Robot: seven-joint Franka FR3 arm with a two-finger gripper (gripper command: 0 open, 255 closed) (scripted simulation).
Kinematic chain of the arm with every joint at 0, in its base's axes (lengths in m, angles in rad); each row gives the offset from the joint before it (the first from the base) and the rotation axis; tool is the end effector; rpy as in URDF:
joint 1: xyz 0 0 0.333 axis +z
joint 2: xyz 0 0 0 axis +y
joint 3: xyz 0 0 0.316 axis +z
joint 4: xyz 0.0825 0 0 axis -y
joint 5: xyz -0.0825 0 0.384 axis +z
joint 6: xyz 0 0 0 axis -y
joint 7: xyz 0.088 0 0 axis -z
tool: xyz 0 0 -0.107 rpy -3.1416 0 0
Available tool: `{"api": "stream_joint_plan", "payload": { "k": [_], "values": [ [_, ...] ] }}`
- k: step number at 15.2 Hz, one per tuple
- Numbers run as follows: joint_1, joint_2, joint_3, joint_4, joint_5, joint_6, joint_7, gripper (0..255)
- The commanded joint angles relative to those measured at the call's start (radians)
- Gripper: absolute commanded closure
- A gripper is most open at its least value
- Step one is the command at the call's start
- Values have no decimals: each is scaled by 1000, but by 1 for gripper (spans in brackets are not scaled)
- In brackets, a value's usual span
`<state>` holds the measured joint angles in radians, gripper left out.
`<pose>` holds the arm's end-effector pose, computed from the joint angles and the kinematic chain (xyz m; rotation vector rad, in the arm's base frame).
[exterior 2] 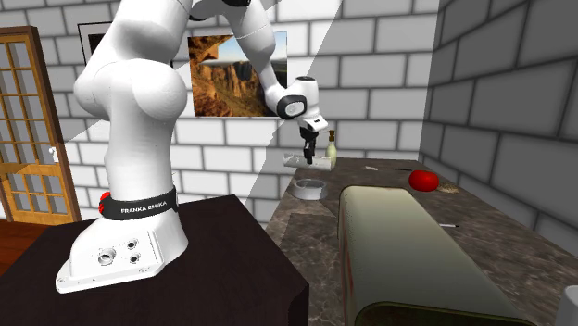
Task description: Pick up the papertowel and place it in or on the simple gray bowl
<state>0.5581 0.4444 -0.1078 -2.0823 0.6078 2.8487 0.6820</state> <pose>0.5610 0.2396 0.2405 -2.5713 1.0400 -0.2133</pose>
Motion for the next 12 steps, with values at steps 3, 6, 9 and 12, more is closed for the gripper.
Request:
{"api": "stream_joint_plan", "payload": {
  "k": [3, 6, 9, 12],
  "values": [
    [50, 115, -45, 199, -69, -83, 109, 255],
    [44, 141, -35, 213, -59, -71, 101, 255],
    [31, 171, -18, 220, -43, -46, 82, 255],
    [18, 203, 1, 228, -27, -21, 64, 255]
  ]
}}
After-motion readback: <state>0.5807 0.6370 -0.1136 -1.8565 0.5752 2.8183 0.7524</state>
